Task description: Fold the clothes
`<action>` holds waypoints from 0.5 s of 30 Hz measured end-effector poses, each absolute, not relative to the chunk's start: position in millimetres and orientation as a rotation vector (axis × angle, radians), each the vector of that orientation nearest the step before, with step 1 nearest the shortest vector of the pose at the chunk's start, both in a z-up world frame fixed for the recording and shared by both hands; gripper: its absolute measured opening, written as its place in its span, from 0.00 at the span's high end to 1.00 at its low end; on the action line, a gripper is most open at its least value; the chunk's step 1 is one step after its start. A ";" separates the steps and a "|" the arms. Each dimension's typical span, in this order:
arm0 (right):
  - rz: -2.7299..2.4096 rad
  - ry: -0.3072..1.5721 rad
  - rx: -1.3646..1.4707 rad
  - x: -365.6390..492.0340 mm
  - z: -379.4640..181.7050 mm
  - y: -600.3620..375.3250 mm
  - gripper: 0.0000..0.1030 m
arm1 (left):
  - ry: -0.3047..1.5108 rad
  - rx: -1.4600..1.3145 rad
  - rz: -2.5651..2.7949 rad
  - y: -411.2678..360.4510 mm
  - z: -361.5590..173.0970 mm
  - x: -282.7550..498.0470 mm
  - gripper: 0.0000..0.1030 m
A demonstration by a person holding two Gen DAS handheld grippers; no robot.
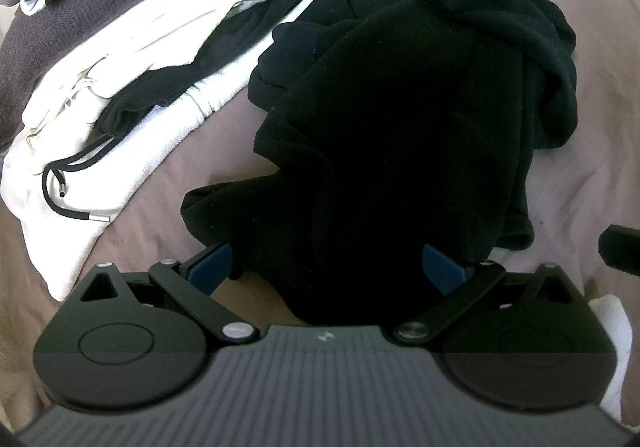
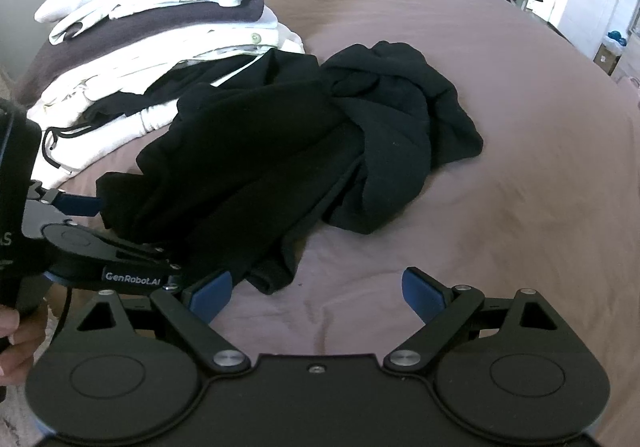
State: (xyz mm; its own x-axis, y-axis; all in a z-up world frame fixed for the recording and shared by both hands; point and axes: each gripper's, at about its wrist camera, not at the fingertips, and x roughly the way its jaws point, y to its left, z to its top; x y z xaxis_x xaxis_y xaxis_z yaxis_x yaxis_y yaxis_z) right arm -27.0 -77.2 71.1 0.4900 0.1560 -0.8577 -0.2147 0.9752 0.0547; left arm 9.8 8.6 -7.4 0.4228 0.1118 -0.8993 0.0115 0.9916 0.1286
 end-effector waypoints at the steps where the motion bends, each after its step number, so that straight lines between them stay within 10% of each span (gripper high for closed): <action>1: 0.225 1.035 -0.062 -27.0 71.0 -77.5 0.08 | 1.134 0.122 0.062 8.7 -7.6 10.0 0.00; 15: 0.224 1.039 -0.057 -24.6 70.3 -81.0 0.08 | 1.139 0.131 0.061 4.7 -9.3 10.8 0.00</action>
